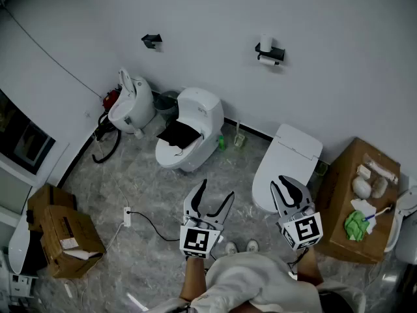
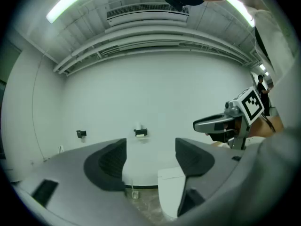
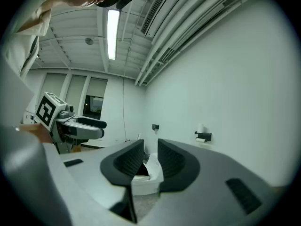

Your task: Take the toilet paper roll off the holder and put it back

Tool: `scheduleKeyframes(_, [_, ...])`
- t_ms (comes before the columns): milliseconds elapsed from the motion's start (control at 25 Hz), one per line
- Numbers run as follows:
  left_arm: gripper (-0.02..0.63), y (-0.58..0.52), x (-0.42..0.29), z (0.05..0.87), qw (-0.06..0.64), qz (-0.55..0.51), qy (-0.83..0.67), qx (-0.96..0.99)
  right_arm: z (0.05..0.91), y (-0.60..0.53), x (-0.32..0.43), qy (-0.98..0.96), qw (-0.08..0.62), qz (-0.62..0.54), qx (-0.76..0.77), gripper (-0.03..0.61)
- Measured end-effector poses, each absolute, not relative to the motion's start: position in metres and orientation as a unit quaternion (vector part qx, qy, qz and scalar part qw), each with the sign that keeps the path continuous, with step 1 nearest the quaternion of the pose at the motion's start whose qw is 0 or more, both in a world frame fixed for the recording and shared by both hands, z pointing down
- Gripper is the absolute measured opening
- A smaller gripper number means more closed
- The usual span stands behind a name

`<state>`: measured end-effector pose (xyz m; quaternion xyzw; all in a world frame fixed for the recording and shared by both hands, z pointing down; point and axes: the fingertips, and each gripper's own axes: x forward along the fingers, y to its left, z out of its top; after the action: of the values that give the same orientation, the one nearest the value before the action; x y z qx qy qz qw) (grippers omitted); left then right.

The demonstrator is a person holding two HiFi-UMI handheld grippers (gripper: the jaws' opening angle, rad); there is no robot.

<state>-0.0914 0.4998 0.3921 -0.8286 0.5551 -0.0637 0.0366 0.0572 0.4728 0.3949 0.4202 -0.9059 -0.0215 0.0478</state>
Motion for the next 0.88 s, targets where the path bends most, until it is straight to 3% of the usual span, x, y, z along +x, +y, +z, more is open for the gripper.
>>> scheduleKeyframes(360, [0.332, 0.498, -0.061, 0.38, 0.052, -0.062, 0.563, -0.822, 0.396, 0.464, 0.079, -0.912, 0.036, -0.018, 0.409, 0.097])
scheduleKeyframes(880, [0.33, 0.453, -0.08, 0.377, 0.062, -0.052, 0.57, -0.818, 0.4, 0.419, 0.058, -0.915, 0.038, -0.017, 0.4, 0.106])
